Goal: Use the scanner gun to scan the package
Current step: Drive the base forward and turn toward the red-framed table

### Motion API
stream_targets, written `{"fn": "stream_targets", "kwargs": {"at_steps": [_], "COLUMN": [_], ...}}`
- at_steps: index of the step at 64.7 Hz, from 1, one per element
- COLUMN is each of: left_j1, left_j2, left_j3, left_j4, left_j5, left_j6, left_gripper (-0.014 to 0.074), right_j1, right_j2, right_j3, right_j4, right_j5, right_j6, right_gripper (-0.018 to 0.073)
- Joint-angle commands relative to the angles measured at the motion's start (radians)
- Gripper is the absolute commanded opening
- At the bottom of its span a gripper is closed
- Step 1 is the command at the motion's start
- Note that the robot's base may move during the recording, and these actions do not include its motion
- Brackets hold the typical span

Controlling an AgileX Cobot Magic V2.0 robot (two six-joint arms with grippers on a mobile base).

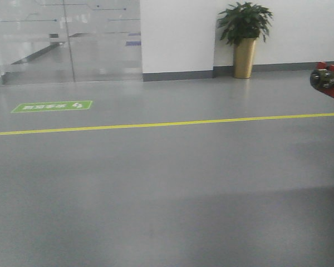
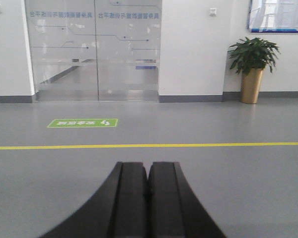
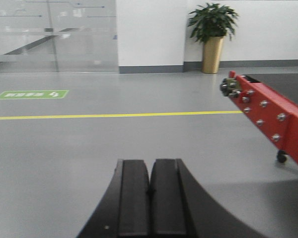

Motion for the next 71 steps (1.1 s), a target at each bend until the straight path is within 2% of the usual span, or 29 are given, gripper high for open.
{"fn": "stream_targets", "kwargs": {"at_steps": [1, 71], "left_j1": [-0.007, -0.007], "left_j2": [-0.003, -0.003], "left_j3": [-0.003, -0.003], "left_j4": [0.001, 0.001], "left_j5": [-0.018, -0.018], "left_j6": [-0.002, -0.002], "left_gripper": [-0.0111, -0.0111], "right_j1": [-0.005, -0.005], "right_j2": [-0.004, -0.004], "right_j3": [0.0, 0.0], "right_j4": [0.002, 0.002], "right_j5": [-0.015, -0.015], "right_j6": [-0.005, -0.005], "right_gripper": [-0.0153, -0.0153]}}
